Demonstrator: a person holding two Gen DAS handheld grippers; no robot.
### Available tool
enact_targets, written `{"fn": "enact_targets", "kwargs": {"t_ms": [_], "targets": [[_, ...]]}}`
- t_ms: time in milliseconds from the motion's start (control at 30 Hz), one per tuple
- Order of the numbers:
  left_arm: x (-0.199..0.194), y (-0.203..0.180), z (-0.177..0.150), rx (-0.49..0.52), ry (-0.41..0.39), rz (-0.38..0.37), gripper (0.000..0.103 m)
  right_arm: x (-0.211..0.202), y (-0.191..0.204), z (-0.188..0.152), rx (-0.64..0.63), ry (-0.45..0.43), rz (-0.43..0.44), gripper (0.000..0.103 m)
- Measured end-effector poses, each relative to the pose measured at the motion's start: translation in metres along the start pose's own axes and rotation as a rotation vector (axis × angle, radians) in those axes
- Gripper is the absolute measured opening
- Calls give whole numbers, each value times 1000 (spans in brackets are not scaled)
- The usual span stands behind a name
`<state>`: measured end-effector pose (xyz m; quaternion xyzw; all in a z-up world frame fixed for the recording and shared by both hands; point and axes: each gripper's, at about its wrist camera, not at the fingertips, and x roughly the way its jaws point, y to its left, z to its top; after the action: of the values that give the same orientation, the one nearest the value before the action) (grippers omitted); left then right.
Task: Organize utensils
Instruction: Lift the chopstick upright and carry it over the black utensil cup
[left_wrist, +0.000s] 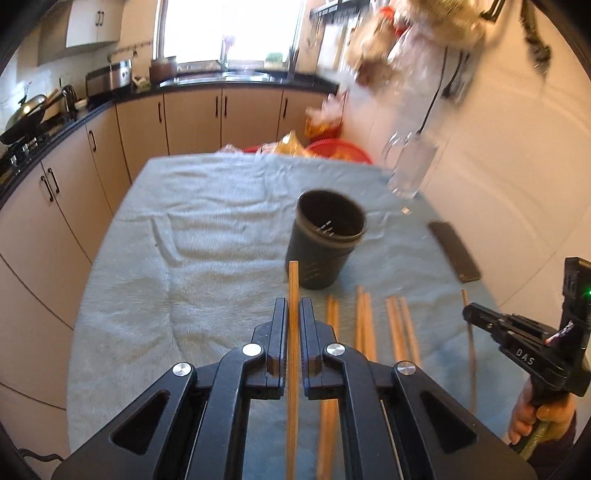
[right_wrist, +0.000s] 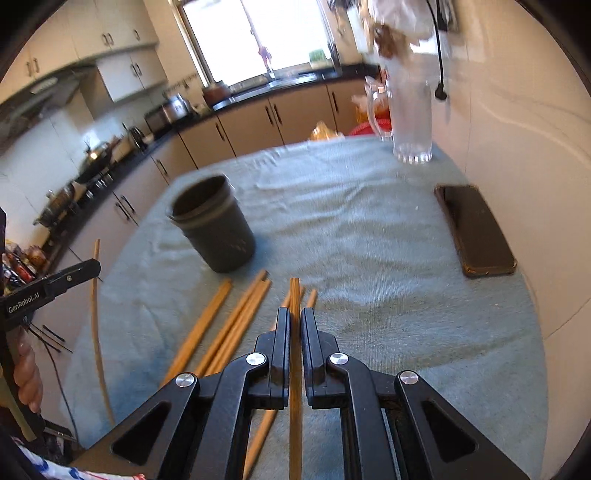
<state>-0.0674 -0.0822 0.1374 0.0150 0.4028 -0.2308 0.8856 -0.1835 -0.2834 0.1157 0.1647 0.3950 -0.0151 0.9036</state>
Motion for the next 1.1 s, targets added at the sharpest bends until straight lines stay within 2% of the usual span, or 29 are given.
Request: {"fn": "enact_targets", "kwargs": {"t_ms": [233, 467, 800, 1100], "targets": [[-50, -23, -19, 27, -94, -20, 5, -58, 16, -8, -29, -134, 31, 6], [-87, -38, -41, 50, -150, -34, 5, -96, 24, -19, -52, -212, 57, 6], [-127, -45, -52, 52, -223, -61, 5, -125, 34, -22, -89, -273, 101, 6], [-129, -50, -34, 61, -258, -66, 5, -124, 44, -9, -112, -287, 112, 6]]}}
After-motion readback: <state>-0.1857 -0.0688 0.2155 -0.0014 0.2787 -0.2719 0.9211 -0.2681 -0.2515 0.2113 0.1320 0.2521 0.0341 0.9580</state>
